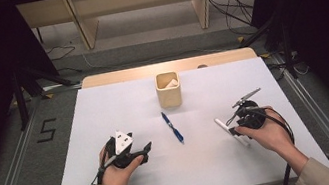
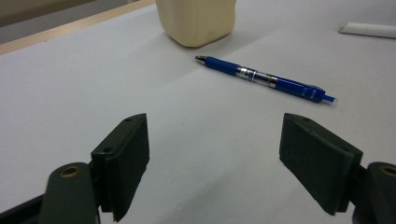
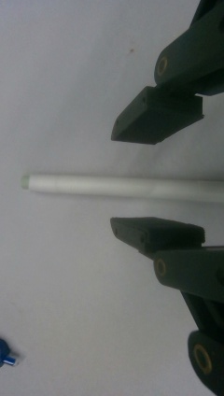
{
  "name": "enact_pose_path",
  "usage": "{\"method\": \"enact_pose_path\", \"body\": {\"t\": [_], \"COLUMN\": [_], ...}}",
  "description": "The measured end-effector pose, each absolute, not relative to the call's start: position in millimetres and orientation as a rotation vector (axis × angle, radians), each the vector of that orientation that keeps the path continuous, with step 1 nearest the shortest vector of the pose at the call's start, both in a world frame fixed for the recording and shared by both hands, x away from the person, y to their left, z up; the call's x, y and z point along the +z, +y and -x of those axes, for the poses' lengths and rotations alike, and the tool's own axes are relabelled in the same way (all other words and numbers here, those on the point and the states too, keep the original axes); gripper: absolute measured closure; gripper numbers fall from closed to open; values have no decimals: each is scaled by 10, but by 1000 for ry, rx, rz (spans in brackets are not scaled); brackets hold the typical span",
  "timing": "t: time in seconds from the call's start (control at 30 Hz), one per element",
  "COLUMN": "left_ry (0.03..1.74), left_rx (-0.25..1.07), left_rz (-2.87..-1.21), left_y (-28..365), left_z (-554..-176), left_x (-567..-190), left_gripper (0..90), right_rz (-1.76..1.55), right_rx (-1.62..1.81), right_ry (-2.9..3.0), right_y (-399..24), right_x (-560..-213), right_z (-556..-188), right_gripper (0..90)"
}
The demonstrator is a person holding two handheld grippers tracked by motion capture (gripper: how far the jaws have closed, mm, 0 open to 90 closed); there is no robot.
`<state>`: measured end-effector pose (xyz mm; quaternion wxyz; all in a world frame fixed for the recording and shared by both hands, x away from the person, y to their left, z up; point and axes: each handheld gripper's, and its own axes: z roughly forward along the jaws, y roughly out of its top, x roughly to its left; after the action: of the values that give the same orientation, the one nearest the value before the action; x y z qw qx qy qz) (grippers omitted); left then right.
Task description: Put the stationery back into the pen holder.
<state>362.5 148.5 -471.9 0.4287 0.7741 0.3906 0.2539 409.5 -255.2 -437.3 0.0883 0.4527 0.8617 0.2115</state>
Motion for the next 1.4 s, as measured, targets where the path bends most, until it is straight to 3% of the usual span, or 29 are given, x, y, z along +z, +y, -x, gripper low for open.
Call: {"method": "enact_pose_path", "body": {"t": [1.4], "left_ry": [975], "left_rx": [632], "left_rz": [-1937], "left_y": [1481], "left_z": [-3633], "left_x": [-4739], "left_gripper": [248], "right_rz": [-1362], "right_rx": [329], "right_ry": [2739], "right_y": [-2549], "right_x": [-4475], "right_z": [-4041], "right_gripper": [652]}}
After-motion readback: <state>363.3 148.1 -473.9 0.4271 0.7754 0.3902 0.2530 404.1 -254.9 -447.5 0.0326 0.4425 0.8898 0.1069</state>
